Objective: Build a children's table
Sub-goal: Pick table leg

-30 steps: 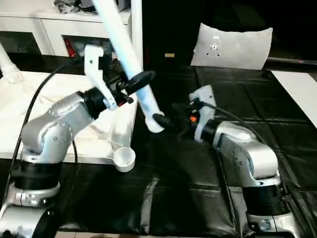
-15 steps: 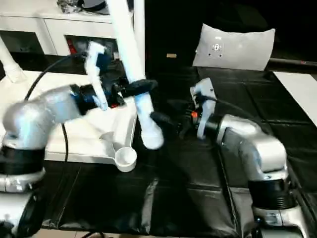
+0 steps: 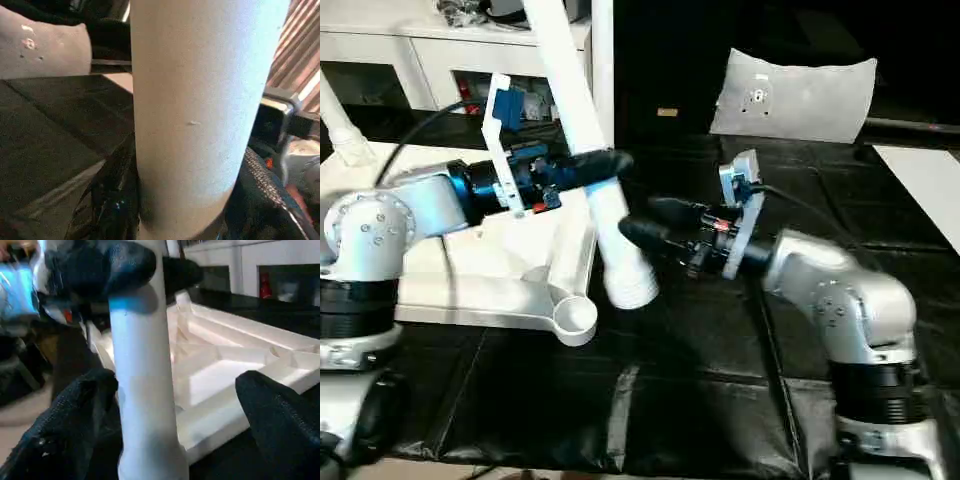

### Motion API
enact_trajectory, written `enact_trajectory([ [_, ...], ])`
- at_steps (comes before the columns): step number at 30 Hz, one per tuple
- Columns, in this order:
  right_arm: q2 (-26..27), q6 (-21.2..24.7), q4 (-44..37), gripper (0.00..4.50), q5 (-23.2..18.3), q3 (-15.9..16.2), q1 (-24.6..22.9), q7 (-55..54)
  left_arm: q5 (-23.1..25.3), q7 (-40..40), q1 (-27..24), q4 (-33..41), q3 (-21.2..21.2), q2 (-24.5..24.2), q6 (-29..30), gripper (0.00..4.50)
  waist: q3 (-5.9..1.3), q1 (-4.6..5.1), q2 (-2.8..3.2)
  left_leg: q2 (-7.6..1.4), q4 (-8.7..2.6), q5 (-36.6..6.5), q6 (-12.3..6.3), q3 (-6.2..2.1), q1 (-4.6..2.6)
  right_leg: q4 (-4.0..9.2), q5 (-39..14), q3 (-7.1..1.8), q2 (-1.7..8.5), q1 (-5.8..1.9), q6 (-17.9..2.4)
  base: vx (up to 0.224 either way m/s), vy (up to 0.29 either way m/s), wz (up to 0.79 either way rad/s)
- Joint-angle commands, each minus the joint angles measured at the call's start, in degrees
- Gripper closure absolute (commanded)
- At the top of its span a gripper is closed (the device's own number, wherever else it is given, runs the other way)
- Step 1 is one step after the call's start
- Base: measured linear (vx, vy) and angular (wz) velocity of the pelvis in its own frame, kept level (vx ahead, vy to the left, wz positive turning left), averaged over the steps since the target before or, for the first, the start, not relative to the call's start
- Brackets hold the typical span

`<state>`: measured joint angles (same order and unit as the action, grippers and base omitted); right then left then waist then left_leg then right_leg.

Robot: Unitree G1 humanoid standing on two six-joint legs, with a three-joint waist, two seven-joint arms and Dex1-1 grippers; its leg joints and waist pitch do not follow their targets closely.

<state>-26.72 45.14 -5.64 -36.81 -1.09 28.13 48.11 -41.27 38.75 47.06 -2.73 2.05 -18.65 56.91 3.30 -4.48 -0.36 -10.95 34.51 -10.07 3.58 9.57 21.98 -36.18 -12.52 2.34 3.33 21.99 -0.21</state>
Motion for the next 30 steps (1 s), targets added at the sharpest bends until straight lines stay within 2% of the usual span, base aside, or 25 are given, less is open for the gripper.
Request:
enact_trajectory([
  [1,-0.5,-1.4,-0.2,0.17,3.1,3.4,1.3,0.6,2.4,1.6,1.8,1.4,-3.1,-0.4,-2.3,2.67,-4.03,-0.09,-0.70,-1.56,-3.42,-4.3,0.17,-0.02,-1.03,4.07,-3.6,-2.27,3.77,-2.94,-11.7,0.000,0.000,0.00],
  [3,-0.4,-1.1,0.0,0.17,3.7,4.4,1.5,0.2,2.8,1.9,2.1,1.7,-3.8,-0.4,-2.6,2.67,-4.07,-0.12,-0.45,-1.58,-3.37,-4.0,0.17,0.01,-1.07,3.86,-3.2,-2.30,3.75,-2.88,-11.8,0.000,0.000,0.00],
  [4,0.4,-0.8,1.3,0.17,5.1,5.5,2.1,-1.4,3.4,2.3,2.5,2.3,-4.9,-0.5,-2.8,2.67,-4.12,-0.15,-0.61,-1.57,-3.37,-3.2,0.08,0.01,-0.99,3.69,-2.0,-2.31,3.75,-2.92,-12.0,0.000,0.000,0.00],
  [6,1.0,-0.4,1.9,0.17,5.4,5.9,2.3,-2.3,3.7,2.4,2.7,2.7,-5.5,-0.7,-3.0,2.67,-4.09,-0.19,-0.53,-1.55,-3.36,-3.4,0.15,0.05,-1.04,3.73,-2.0,-2.30,3.78,-2.84,-12.2,0.000,0.000,0.00],
  [8,1.3,-0.4,2.2,0.17,5.9,6.9,2.2,-2.7,4.8,3.2,3.0,3.1,-7.1,-1.1,-3.8,2.67,-4.08,-0.28,-0.94,-1.58,-3.40,-3.6,0.18,0.08,-1.04,3.77,-2.4,-2.28,3.79,-2.88,-12.3,0.000,0.000,0.00],
  [10,1.5,-0.4,2.3,0.17,6.4,7.7,2.1,-2.5,6.1,4.0,3.1,3.4,-8.6,-1.7,-4.7,2.67,-4.02,-0.38,-0.77,-1.61,-3.44,-3.7,0.30,0.09,-1.04,3.77,-3.0,-2.35,3.78,-2.87,-11.6,0.000,0.000,0.00],
  [15,1.7,-0.6,3.1,0.17,8.4,9.9,1.9,-2.7,6.9,5.0,3.1,4.0,-9.7,-2.2,-5.3,2.67,-4.04,-0.38,-0.87,-1.59,-3.43,-3.5,0.59,0.11,-1.01,3.67,-2.6,-2.36,3.80,-2.88,-11.4,0.000,0.000,0.00],
  [19,2.5,-1.3,3.7,0.62,8.8,10.0,1.9,-3.4,6.7,5.6,3.3,4.4,-10.1,-2.1,-5.1,2.67,-4.06,-0.33,-0.82,-1.59,-3.38,-3.4,0.44,0.13,-1.02,3.56,-1.5,-2.34,3.77,-2.83,-12.1,0.000,0.000,0.00],
  [22,3.0,-1.4,3.7,0.81,8.8,10.2,1.8,-3.3,7.1,6.0,3.4,4.3,-10.6,-1.9,-5.5,2.67,-4.09,-0.38,-0.82,-1.58,-3.38,-3.2,0.32,0.11,-1.01,3.52,-1.3,-2.34,3.78,-2.90,-12.0,0.000,0.000,0.00],
  [25,3.2,-1.3,3.7,1.20,8.8,10.2,1.6,-2.9,7.3,6.2,3.5,4.2,-10.9,-1.7,-5.6,2.67,-4.08,-0.40,-0.83,-1.57,-3.37,-3.1,0.28,0.14,-1.00,3.56,-1.4,-2.36,3.79,-2.92,-11.8,0.000,0.000,0.00],
  [27,3.3,-1.1,3.7,1.26,8.8,10.1,1.5,-3.0,7.3,6.4,3.5,4.6,-11.0,-1.7,-5.5,2.67,-4.11,-0.40,-0.83,-1.59,-3.35,-3.1,0.27,0.13,-1.02,3.55,-1.4,-2.36,3.81,-2.93,-11.8,0.000,0.000,0.00],
  [30,3.8,-1.0,4.1,1.65,8.7,9.9,1.4,-3.3,7.4,6.7,3.4,4.9,-11.3,-1.8,-5.4,2.68,-4.11,-0.41,-0.82,-1.58,-3.35,-3.0,0.22,0.13,-1.01,3.48,-1.0,-2.37,3.78,-2.91,-12.0,0.000,0.000,0.00],
])
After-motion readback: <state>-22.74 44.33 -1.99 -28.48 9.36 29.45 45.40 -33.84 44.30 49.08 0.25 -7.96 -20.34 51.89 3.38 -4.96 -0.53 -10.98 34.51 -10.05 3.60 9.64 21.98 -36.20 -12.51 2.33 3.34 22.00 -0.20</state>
